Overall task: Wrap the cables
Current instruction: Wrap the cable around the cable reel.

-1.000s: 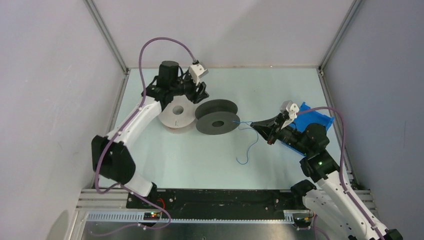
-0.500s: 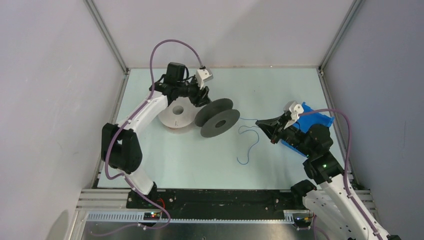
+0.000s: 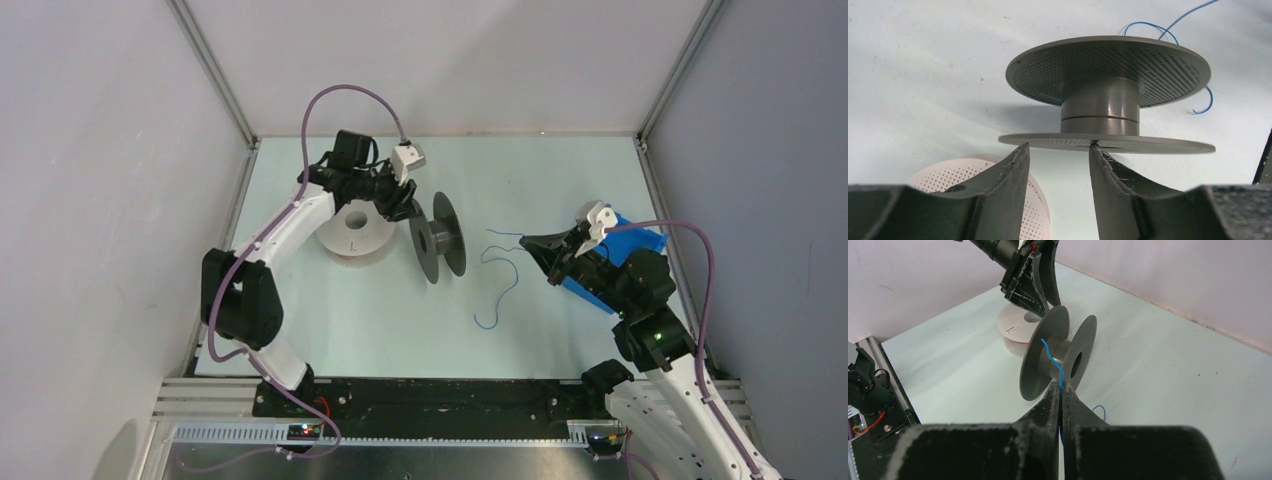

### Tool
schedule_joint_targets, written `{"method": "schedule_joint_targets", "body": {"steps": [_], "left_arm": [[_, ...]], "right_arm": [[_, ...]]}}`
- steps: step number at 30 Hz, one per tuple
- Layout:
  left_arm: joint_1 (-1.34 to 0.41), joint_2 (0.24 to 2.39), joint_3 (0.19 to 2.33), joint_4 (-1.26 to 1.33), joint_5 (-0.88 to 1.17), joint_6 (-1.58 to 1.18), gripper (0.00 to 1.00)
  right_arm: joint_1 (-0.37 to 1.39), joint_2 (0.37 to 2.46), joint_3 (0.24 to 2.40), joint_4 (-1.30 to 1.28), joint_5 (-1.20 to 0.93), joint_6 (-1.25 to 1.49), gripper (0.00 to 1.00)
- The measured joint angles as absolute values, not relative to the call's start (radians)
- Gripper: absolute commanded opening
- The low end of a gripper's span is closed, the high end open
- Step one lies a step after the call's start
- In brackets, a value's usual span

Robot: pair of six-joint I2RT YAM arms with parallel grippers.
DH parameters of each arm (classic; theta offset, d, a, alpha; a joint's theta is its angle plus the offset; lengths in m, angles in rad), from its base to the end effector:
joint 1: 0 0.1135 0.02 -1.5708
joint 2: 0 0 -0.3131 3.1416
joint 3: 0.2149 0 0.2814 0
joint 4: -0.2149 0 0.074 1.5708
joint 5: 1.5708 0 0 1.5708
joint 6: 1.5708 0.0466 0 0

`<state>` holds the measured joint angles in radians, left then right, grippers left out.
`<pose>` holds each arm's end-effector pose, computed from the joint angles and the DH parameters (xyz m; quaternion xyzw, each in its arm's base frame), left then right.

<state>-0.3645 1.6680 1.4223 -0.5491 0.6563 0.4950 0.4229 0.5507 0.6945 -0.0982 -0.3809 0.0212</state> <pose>0.3723 -0.1725 0.3373 0.4759 0.7458 -0.2744 0.3768 0.1149 0.0707 0.3815 -0.2694 0.6374 0.2839 0.6637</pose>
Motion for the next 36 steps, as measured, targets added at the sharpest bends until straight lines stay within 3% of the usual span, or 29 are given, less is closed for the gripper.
{"method": "schedule_joint_targets", "body": {"steps": [9, 17, 25, 36], "left_arm": [[-0.393, 1.59, 1.451, -0.562, 0.524, 0.286, 0.47], [-0.524, 1.508, 1.451, -0.545, 0.198, -0.099, 0.53], [-0.621, 1.486, 1.393, -0.54, -0.098, -0.418, 0.53], [-0.659, 1.439, 1.315, -0.542, -0.313, -0.53, 0.54]], "right_arm": [[0.423, 0.545, 0.694, -0.11, -0.381, 0.022, 0.0], [0.423, 0.543, 0.69, -0.106, -0.387, 0.022, 0.0], [0.421, 0.516, 0.685, -0.108, -0.39, 0.024, 0.0], [0.421, 0.498, 0.684, -0.108, -0.391, 0.023, 0.0]]}}
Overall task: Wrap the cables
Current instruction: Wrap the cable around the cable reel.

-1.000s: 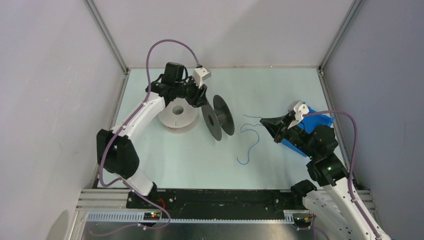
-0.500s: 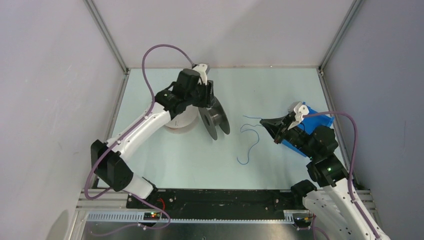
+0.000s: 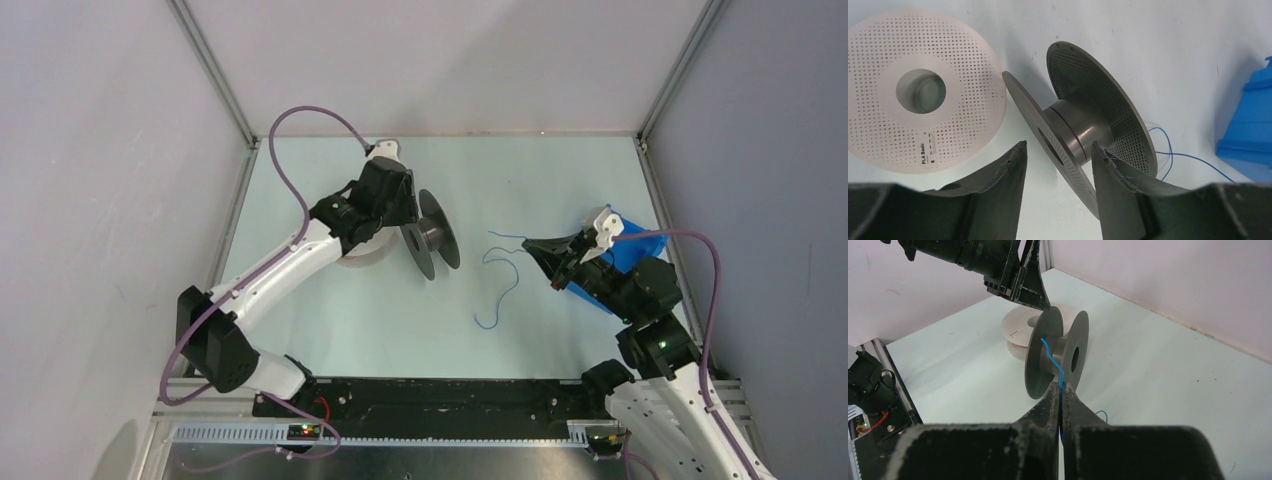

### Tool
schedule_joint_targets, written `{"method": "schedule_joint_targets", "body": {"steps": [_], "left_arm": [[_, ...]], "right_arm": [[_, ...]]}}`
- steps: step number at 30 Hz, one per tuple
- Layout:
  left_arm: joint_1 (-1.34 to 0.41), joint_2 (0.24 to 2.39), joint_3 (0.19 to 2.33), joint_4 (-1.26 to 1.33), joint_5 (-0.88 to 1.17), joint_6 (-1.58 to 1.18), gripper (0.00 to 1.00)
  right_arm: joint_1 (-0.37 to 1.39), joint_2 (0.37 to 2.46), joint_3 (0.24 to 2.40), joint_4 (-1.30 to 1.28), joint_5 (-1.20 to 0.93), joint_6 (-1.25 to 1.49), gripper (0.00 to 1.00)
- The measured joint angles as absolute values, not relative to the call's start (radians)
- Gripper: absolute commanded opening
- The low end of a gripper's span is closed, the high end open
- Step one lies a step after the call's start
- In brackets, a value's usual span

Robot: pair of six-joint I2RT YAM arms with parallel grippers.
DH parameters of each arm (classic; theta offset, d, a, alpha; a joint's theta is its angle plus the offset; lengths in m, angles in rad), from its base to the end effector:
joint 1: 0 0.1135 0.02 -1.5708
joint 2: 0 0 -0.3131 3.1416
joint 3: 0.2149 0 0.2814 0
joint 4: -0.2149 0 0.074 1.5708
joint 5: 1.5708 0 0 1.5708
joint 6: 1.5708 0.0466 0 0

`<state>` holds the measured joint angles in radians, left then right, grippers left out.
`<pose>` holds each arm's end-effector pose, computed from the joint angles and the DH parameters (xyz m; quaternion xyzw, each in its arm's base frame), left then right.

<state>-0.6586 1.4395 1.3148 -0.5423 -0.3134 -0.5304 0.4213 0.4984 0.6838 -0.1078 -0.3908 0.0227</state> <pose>0.2874 -0.2042 0.3761 -0.0111 0.8911 -0.1253 0.4360 0.1030 0.0656 0.3819 -0.2716 0.6248 0.2872 0.6733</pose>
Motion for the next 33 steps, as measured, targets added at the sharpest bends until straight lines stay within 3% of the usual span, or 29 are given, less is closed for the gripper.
{"method": "schedule_joint_targets", "body": {"steps": [9, 22, 33], "left_arm": [[-0.67, 1.473, 1.304, -0.53, -0.285, -0.539, 0.44], [-0.672, 1.446, 1.261, -0.521, -0.154, -0.378, 0.03], [-0.672, 1.189, 1.086, -0.575, 0.081, -0.037, 0.0]], "right_arm": [[0.421, 0.5, 0.674, -0.108, -0.397, 0.025, 0.0], [0.421, 0.558, 0.673, -0.074, -0.401, 0.059, 0.0], [0.408, 0.711, 0.688, 0.019, -0.434, 0.036, 0.0]]}}
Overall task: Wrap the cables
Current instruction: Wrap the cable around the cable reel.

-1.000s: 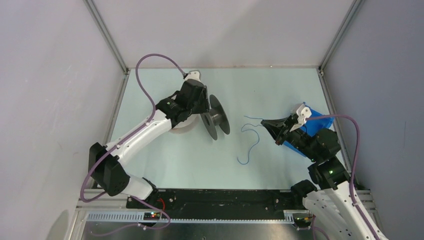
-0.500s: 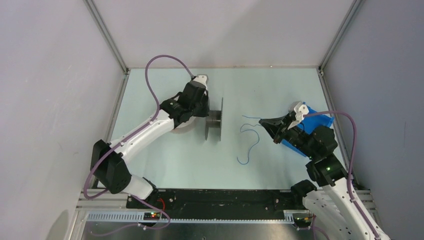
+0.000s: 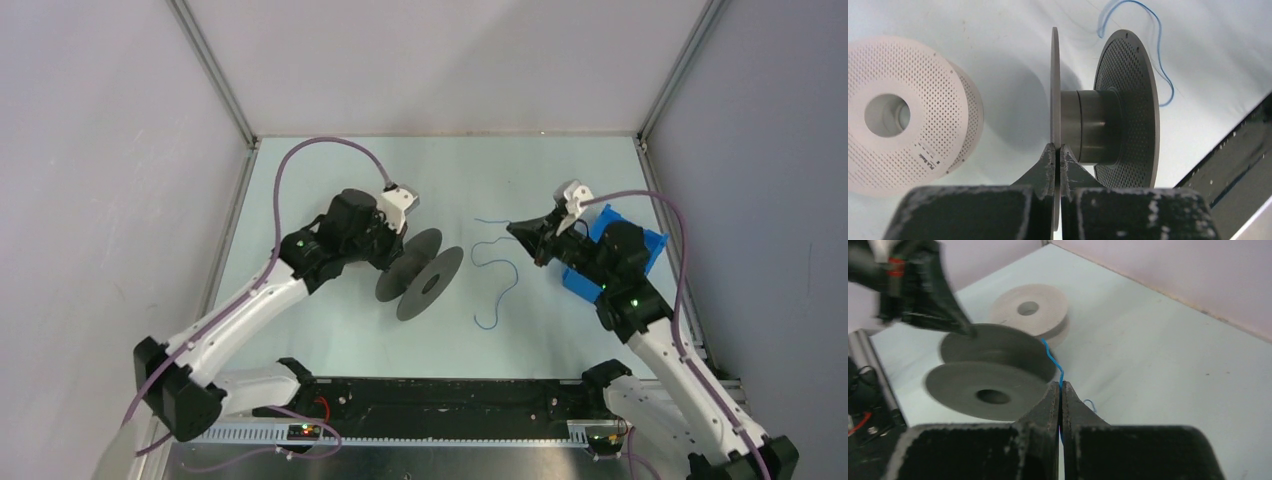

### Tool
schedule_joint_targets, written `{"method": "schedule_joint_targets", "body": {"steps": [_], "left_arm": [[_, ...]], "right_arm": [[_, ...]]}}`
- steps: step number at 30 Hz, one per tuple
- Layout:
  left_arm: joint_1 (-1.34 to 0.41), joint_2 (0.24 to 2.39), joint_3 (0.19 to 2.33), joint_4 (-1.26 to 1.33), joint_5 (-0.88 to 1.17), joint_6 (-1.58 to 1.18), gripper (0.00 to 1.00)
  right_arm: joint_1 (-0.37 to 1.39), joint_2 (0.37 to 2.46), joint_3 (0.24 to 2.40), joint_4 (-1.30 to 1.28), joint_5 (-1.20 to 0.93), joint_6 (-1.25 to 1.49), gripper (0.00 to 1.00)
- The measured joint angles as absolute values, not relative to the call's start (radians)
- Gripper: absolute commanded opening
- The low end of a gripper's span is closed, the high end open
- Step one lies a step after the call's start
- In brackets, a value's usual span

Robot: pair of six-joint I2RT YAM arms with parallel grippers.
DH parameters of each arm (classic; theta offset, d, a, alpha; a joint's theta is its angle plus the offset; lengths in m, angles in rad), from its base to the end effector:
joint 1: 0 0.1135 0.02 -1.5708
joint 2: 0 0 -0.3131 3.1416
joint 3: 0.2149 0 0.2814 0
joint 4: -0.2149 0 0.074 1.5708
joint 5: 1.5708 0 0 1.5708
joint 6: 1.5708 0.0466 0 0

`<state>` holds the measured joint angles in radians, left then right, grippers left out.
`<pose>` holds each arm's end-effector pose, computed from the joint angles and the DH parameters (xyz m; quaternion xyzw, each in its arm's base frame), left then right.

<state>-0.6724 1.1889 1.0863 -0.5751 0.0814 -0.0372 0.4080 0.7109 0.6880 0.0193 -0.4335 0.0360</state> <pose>0.2142 -0.1754 0.3601 0.2981 0.8506 -0.1843 0.3919 0.1531 0.0875 0.3711 -0.2771 0.6518 0.3004 0.6389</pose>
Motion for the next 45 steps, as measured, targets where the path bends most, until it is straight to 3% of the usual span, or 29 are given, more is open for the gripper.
{"method": "schedule_joint_targets", "body": {"steps": [11, 16, 21, 25, 35, 45], "left_arm": [[-0.672, 1.083, 1.034, -0.594, 0.249, 0.186, 0.0], [-0.672, 1.112, 1.026, -0.597, 0.273, 0.197, 0.06], [-0.669, 1.115, 1.026, -0.593, 0.289, 0.192, 0.27], [-0.662, 1.114, 1.026, -0.579, 0.294, 0.19, 0.38], [-0.615, 1.026, 1.02, -0.561, 0.293, 0.133, 0.42], [-0.545, 0.981, 0.969, -0.56, 0.312, 0.073, 0.55]], "right_arm": [[0.229, 1.017, 1.004, 0.066, -0.592, -0.31, 0.0], [0.207, 1.109, 1.214, 0.027, -0.62, -0.471, 0.0], [0.292, 1.115, 1.209, -0.076, -0.753, -0.635, 0.01], [0.364, 1.165, 1.173, -0.171, -0.88, -0.748, 0.0], [0.474, 1.302, 1.159, -0.236, -1.076, -0.899, 0.0], [0.563, 1.448, 1.213, -0.335, -1.111, -1.021, 0.0]]}}
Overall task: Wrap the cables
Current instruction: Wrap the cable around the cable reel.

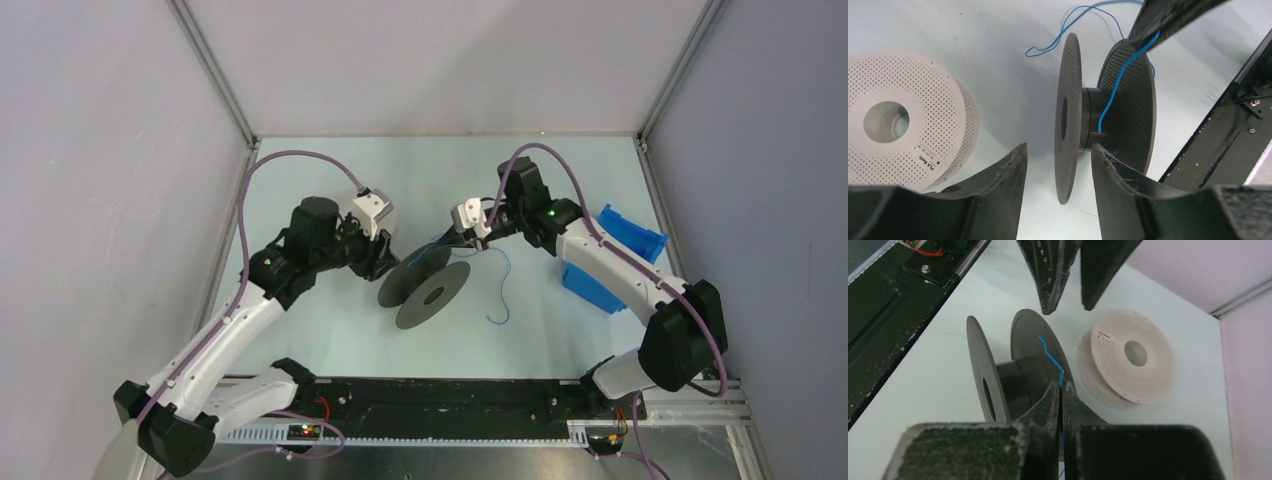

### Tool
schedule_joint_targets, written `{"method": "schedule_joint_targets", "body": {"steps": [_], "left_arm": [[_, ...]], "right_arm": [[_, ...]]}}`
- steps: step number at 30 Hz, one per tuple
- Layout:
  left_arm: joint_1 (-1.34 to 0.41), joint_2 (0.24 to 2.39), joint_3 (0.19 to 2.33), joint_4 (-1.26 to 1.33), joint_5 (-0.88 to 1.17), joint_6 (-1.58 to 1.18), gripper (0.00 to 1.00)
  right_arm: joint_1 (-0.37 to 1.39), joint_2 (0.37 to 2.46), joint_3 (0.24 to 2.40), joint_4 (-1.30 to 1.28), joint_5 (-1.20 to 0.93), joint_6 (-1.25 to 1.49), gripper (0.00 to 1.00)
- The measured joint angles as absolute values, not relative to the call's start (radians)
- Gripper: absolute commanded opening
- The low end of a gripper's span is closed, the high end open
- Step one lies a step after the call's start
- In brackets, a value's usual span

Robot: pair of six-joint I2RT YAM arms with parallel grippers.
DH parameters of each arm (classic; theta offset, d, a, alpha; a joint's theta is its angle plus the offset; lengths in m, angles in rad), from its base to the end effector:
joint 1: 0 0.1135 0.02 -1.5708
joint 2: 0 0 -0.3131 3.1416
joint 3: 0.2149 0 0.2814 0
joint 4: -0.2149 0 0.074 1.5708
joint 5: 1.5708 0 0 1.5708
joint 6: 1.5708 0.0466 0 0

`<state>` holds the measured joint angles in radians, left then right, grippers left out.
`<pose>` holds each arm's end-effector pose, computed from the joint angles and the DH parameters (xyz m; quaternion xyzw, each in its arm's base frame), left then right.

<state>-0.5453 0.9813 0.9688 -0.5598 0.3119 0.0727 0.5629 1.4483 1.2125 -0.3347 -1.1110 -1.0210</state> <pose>0.1816 -0.1269 0.3662 0.3346 0.8036 -0.2433 0.4279 0.2676 0.2182 0.3672 -0.7083 0.3437 0.3582 0.5019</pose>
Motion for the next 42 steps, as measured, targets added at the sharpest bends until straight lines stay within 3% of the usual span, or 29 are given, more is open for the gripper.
{"method": "schedule_joint_targets", "body": {"steps": [14, 42], "left_arm": [[-0.522, 1.067, 0.965, -0.514, 0.458, 0.107, 0.63], [-0.593, 1.224, 0.963, -0.374, 0.38, 0.125, 0.55]], "right_arm": [[0.625, 1.513, 1.22, -0.389, -0.991, -1.05, 0.0], [0.621, 1.547, 1.22, -0.327, -0.989, -0.942, 0.0]]}}
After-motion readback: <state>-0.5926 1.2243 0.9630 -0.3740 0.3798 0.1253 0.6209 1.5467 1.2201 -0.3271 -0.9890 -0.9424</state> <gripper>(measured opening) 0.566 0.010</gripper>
